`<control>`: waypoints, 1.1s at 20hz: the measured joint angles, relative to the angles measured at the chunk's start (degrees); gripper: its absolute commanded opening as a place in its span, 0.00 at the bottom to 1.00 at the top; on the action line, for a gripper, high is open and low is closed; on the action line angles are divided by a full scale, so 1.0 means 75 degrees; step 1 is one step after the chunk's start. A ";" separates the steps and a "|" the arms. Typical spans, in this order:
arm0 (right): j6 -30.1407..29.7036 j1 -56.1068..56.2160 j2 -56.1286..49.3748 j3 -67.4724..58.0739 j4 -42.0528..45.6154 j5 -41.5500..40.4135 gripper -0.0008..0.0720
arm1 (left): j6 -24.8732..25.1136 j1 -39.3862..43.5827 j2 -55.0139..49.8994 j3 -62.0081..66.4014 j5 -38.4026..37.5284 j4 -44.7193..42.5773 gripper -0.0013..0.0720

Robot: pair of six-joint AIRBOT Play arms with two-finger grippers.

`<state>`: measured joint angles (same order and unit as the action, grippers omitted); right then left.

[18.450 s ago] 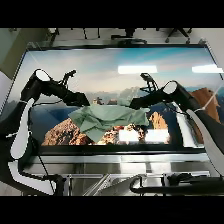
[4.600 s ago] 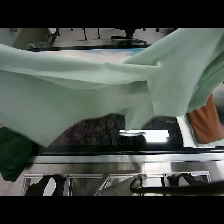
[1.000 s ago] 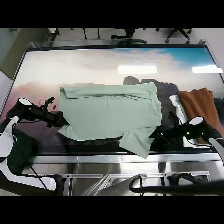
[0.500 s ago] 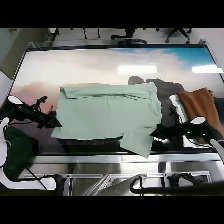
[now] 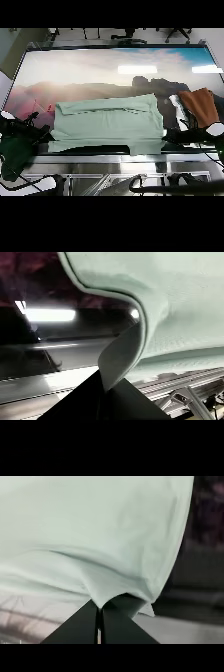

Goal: Fold the shirts.

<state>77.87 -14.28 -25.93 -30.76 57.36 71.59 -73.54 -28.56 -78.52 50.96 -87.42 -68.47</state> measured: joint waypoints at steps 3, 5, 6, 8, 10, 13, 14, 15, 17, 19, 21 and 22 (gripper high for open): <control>-0.1017 0.0038 -0.0350 -0.0341 -0.1090 -0.0982 0.03 | -0.0096 0.0472 0.0090 0.0644 0.0070 -0.0041 0.03; -0.1903 0.0131 -0.1131 -0.0825 -0.2022 -0.1597 0.03 | -0.0143 0.0863 0.0017 0.1367 0.0189 -0.0044 0.03; -0.2311 0.0184 -0.1635 -0.1174 -0.2398 -0.1853 0.03 | -0.0146 0.1078 -0.0114 0.1845 0.0265 -0.0047 0.03; -0.2955 0.0294 -0.2710 -0.1976 -0.2885 -0.2197 0.03 | -0.0207 0.1413 -0.0516 0.2774 0.0376 -0.0047 0.03; -0.3383 0.0405 -0.3722 -0.2722 -0.3159 -0.2407 0.03 | -0.0271 0.1699 -0.1037 0.3564 0.0460 -0.0067 0.03; -0.3928 0.0583 -0.5182 -0.3678 -0.3363 -0.2640 0.03 | -0.0321 0.2055 -0.1920 0.4433 0.0548 -0.0093 0.03; -0.4057 0.0635 -0.5595 -0.3920 -0.3416 -0.2719 0.04 | -0.0323 0.2157 -0.2235 0.4677 0.0571 -0.0099 0.04; -0.4164 0.0676 -0.5931 -0.4100 -0.3462 -0.2804 0.13 | -0.0341 0.2241 -0.2518 0.4887 0.0603 -0.0099 0.05; -0.4345 0.0723 -0.6403 -0.4374 -0.3491 -0.2958 0.66 | -0.0402 0.2361 -0.3040 0.5257 0.0557 -0.0099 0.69; -0.4456 0.0682 -0.6569 -0.4549 -0.3418 -0.2949 0.85 | -0.0522 0.2419 -0.3418 0.5590 0.0341 -0.0093 0.94; -0.4473 0.0533 -0.6543 -0.4634 -0.3095 -0.2812 0.96 | -0.0574 0.2436 -0.3628 0.5928 0.0105 -0.0067 0.94; -0.4371 0.0423 -0.6516 -0.4663 -0.2908 -0.2774 0.96 | -0.0603 0.2428 -0.3678 0.6091 0.0009 -0.0061 0.94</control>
<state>45.08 -11.11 -74.81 -65.73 35.55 50.78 -78.06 -10.35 -106.10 96.64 -87.35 -68.93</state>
